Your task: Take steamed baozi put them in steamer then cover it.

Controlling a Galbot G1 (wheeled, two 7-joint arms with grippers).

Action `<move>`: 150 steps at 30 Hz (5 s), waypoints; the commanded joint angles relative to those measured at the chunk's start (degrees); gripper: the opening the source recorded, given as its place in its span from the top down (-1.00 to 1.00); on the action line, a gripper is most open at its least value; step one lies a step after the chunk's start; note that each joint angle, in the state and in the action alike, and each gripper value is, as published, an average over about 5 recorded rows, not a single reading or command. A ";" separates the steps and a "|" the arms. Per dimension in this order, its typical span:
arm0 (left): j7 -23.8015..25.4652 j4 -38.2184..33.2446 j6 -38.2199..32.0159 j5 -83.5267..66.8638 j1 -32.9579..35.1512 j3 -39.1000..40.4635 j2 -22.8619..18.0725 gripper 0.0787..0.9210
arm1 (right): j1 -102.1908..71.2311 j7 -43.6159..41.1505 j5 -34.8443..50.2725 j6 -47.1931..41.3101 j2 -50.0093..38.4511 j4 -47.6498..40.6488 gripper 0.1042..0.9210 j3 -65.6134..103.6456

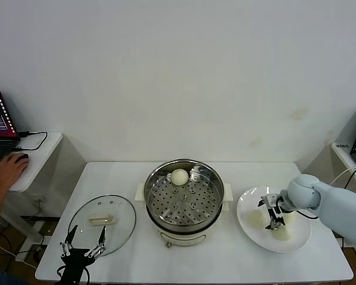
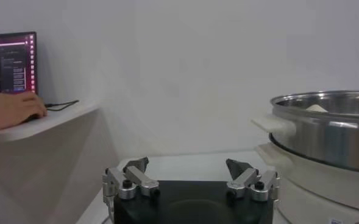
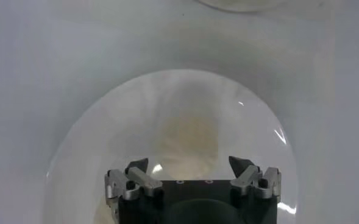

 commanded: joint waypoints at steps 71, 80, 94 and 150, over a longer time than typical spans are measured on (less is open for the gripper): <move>0.41 -1.12 0.33 -0.20 -1.30 0.30 -0.29 -0.77 | 33.24 11.46 38.65 -27.36 41.09 0.86 -0.20 -22.00; 0.40 -0.83 0.21 -0.23 -1.72 0.12 -0.09 -0.77 | 30.56 11.00 36.31 -27.38 42.09 -2.01 -0.20 -22.20; 0.38 -0.06 0.07 -0.09 -2.13 0.22 0.08 -0.77 | 33.33 8.13 35.99 -27.34 38.32 0.35 -0.50 -20.77; -0.11 -1.20 -0.41 2.27 0.08 0.28 0.35 -0.77 | -11.71 -5.40 -5.13 -1.74 -12.02 10.23 -0.76 11.23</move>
